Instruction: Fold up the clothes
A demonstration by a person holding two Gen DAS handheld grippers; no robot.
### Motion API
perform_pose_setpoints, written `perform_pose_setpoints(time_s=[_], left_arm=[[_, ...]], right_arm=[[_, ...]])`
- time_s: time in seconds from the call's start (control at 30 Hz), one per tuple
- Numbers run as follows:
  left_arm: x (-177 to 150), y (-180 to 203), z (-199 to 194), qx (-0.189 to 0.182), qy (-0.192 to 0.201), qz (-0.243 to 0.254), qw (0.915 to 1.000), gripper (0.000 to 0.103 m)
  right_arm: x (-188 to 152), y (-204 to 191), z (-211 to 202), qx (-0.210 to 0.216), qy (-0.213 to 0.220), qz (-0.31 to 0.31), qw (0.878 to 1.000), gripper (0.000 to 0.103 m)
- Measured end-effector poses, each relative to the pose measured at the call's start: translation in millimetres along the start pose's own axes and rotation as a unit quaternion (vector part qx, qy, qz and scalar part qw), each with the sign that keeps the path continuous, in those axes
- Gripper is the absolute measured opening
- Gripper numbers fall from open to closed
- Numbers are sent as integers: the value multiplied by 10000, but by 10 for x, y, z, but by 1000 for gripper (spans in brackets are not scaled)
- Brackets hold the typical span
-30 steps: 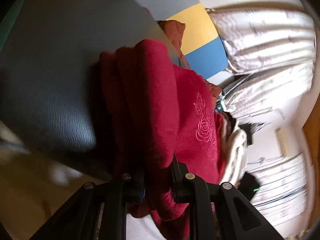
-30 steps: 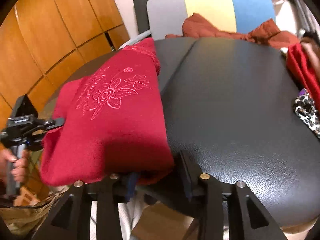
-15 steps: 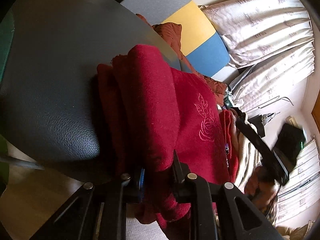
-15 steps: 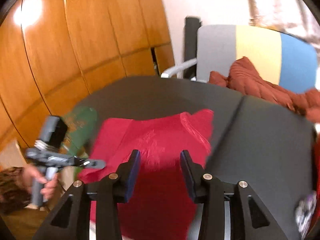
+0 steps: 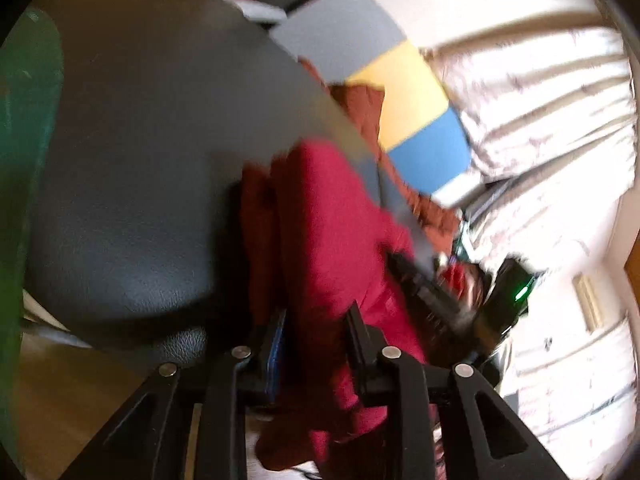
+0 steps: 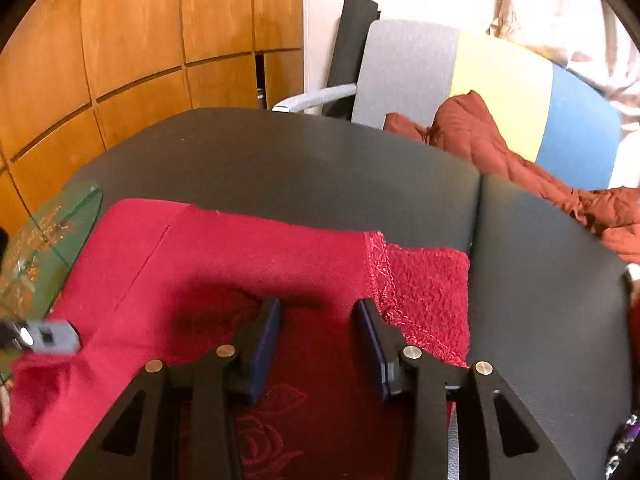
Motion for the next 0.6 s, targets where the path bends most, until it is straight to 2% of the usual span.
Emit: perform_pose_setpoints(time_s=[0.07,0.17,0.27,0.33,0.37,0.4,0.43,0.47,0.6], left_arm=[[24,229,-163,-173,337,210,9991,23],[-78,624,-118,-532,206,741,9956,24],[-180,816,224,-217,3,1234,9921,24],[-142,698,475,278,-64,1112,9934,23],[-110,564,530,473,-64,949,9943,19],[-76,403,549,628,-50,756,9952,11],[-56,278,549,646,-36,684,9956,3],[-43,172,539,592,-22,677,9959,2],[-97,63,495,452,121,1234,9913,2]], right_arm=[[-20,25,-5,52,54,102,9999,41],[-46,11,-4,5,86,154,9998,42],[-49,8,-33,-15,105,169,9998,42],[-47,46,-29,65,131,210,9997,42],[-51,66,-33,108,151,227,9996,42],[-56,85,-38,141,168,229,9995,42],[-64,105,-36,168,184,218,9995,42],[-72,114,-36,189,208,193,9994,42],[-80,105,-34,197,266,80,9994,42]])
Point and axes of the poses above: each gripper's, at about its wrist camera, not at the fingertips, and z roughly the way its jaws point, y to its right, x to its top, the point moved 3 cm from there along z, roughly the way its jaws point, and after that the axes turned 14 degrees about -z, right-handed, at the moved point
